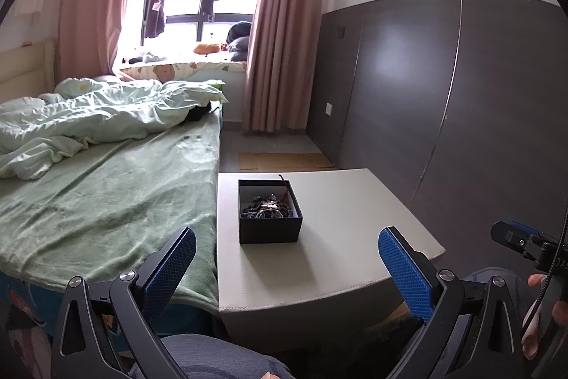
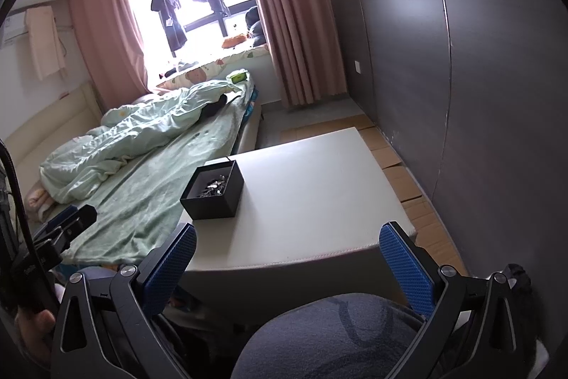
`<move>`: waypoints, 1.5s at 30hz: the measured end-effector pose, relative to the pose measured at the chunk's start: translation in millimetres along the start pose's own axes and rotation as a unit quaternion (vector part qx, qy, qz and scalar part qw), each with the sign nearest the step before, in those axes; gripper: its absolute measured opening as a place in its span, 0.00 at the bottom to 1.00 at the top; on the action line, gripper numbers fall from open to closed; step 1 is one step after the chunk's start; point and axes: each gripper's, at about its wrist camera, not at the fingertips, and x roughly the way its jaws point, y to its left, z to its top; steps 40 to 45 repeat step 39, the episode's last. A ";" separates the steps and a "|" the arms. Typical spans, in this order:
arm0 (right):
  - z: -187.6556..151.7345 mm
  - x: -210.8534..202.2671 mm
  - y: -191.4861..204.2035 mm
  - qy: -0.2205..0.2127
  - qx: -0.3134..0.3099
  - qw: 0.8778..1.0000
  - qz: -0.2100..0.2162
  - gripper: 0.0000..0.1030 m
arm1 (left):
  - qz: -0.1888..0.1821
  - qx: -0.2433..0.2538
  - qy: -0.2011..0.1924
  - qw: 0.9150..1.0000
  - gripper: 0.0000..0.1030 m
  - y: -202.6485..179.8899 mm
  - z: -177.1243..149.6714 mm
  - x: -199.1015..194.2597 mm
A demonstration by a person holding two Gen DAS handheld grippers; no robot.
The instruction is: Organize jewelry
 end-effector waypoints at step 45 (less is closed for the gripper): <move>6.0 10.0 7.5 0.006 -0.006 1.000 -0.007 1.00 | 0.038 0.067 -0.040 0.996 1.00 -20.9 -0.7 -3.2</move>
